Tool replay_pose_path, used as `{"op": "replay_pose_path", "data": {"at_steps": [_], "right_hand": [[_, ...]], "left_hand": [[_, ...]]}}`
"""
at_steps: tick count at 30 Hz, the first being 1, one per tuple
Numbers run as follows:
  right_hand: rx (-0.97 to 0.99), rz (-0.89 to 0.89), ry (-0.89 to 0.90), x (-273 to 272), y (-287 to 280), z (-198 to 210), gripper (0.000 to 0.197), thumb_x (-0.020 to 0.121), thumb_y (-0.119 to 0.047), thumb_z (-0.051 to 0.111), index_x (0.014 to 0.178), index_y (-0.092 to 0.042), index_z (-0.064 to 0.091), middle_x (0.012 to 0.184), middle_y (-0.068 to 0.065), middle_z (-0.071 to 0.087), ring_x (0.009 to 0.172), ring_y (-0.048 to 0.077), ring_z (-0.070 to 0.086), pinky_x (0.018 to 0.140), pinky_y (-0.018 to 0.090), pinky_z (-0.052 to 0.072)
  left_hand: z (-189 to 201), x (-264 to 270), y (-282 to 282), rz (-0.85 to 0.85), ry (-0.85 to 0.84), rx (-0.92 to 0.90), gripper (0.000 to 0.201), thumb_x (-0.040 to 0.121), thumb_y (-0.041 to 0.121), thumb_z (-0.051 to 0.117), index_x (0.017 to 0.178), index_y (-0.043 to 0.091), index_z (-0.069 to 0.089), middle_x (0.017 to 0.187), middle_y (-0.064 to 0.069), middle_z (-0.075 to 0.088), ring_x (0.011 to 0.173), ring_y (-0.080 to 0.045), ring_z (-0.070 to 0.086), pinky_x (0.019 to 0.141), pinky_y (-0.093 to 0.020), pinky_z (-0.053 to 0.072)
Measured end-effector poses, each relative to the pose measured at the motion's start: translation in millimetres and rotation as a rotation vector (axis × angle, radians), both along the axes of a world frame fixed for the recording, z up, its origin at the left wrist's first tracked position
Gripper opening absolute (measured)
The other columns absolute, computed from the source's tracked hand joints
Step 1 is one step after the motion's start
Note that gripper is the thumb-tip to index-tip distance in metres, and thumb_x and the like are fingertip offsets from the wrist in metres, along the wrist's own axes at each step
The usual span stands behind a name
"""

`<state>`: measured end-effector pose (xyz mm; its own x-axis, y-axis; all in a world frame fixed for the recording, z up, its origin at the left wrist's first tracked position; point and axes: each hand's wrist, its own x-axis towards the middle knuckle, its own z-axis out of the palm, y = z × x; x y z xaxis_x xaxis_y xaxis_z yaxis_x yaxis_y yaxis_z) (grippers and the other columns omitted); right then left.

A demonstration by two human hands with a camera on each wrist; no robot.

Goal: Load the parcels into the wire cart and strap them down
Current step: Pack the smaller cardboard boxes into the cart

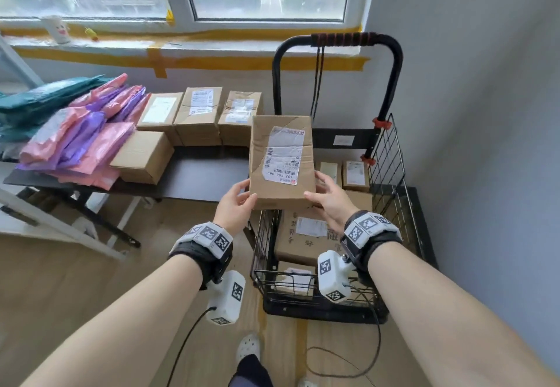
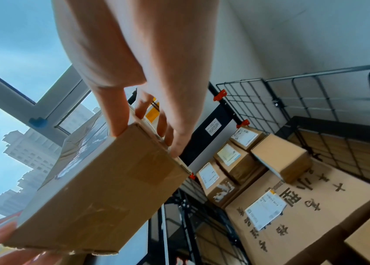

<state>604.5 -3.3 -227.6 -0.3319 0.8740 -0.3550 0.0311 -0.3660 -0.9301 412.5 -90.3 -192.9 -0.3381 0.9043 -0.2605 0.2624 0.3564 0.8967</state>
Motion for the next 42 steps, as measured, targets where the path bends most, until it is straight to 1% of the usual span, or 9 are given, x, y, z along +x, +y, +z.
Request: {"op": "replay_pose_path", "data": {"at_steps": [7, 10, 18, 24, 26, 30, 36, 39, 42], "right_hand": [[-0.044, -0.044, -0.06, 66.6, 22.0, -30.7, 0.072, 0.081, 0.004, 0.065, 0.143, -0.017, 0.036, 0.135, 0.011, 0.052, 0.123, 0.026, 0.051, 0.102, 0.049, 0.044], [-0.047, -0.044, -0.102, 82.7, 42.0, -51.7, 0.078, 0.077, 0.001, 0.069, 0.144, -0.017, 0.034, 0.139, 0.009, 0.049, 0.127, 0.026, 0.048, 0.103, 0.052, 0.043], [-0.16, -0.086, -0.206, 108.7, 104.9, -128.8, 0.078, 0.08, 0.004, 0.066, 0.146, -0.017, 0.03, 0.139, 0.01, 0.048, 0.129, 0.023, 0.045, 0.107, 0.051, 0.039], [-0.294, -0.09, -0.261, 103.6, 142.6, -204.1, 0.08, 0.08, 0.012, 0.063, 0.147, -0.011, 0.026, 0.143, 0.007, 0.043, 0.129, 0.014, 0.041, 0.112, 0.042, 0.033], [-0.351, -0.075, -0.255, 102.9, 150.7, -227.2, 0.08, 0.08, 0.012, 0.063, 0.148, -0.012, 0.026, 0.146, 0.006, 0.039, 0.131, 0.013, 0.037, 0.113, 0.04, 0.031], [-0.448, -0.05, -0.249, 102.1, 158.3, -266.9, 0.08, 0.082, 0.012, 0.06, 0.148, -0.018, 0.026, 0.148, 0.009, 0.038, 0.134, 0.019, 0.038, 0.11, 0.041, 0.037], [-0.522, -0.08, -0.274, 106.1, 157.2, -302.3, 0.08, 0.083, 0.015, 0.055, 0.148, -0.021, 0.025, 0.152, 0.007, 0.031, 0.139, 0.021, 0.032, 0.097, 0.031, 0.042], [-0.531, -0.076, -0.261, 109.7, 152.8, -307.1, 0.078, 0.083, 0.017, 0.054, 0.147, -0.019, 0.027, 0.15, 0.008, 0.034, 0.135, 0.021, 0.038, 0.095, 0.028, 0.043], [-0.548, -0.051, -0.261, 111.8, 148.6, -308.6, 0.077, 0.083, 0.015, 0.057, 0.145, -0.022, 0.031, 0.148, 0.011, 0.037, 0.133, 0.022, 0.042, 0.109, 0.04, 0.037]], "left_hand": [[-27.4, 53.5, 46.4, -0.025, -0.046, -0.107, 0.028, 0.095, 0.016, 0.05, 0.123, 0.012, 0.051, 0.124, -0.013, 0.06, 0.103, -0.02, 0.059, 0.095, -0.04, 0.05], [-48.6, 65.7, 76.4, -0.052, -0.056, -0.16, 0.026, 0.094, 0.013, 0.052, 0.119, 0.008, 0.049, 0.123, -0.012, 0.059, 0.102, -0.021, 0.06, 0.089, -0.039, 0.053], [-132.5, 79.7, 171.6, -0.158, -0.165, -0.329, 0.045, 0.091, 0.003, 0.054, 0.134, 0.012, 0.046, 0.128, -0.012, 0.057, 0.114, -0.023, 0.057, 0.098, -0.042, 0.049], [-212.0, 72.4, 215.0, -0.201, -0.175, -0.478, 0.049, 0.09, 0.003, 0.056, 0.137, 0.017, 0.046, 0.126, -0.011, 0.059, 0.111, -0.022, 0.06, 0.077, -0.027, 0.054], [-234.5, 68.7, 223.7, -0.211, -0.171, -0.533, 0.049, 0.09, 0.005, 0.058, 0.135, 0.018, 0.047, 0.125, -0.009, 0.06, 0.11, -0.022, 0.061, 0.075, -0.026, 0.053], [-275.0, 62.0, 231.6, -0.227, -0.161, -0.621, 0.051, 0.087, 0.006, 0.062, 0.134, 0.02, 0.047, 0.127, -0.01, 0.059, 0.111, -0.023, 0.06, 0.092, -0.04, 0.052], [-316.2, 65.8, 231.3, -0.192, -0.188, -0.656, 0.049, 0.081, -0.004, 0.067, 0.123, 0.015, 0.053, 0.121, -0.009, 0.062, 0.111, -0.016, 0.058, 0.072, -0.021, 0.053], [-324.7, 63.3, 228.2, -0.138, -0.224, -0.689, 0.047, 0.076, -0.006, 0.071, 0.115, 0.016, 0.057, 0.113, -0.009, 0.066, 0.102, -0.016, 0.063, 0.076, -0.027, 0.056], [-328.0, 60.1, 224.5, -0.137, -0.245, -0.754, 0.045, 0.074, -0.006, 0.072, 0.108, 0.02, 0.058, 0.109, -0.009, 0.068, 0.101, -0.019, 0.065, 0.088, -0.039, 0.055]]}}
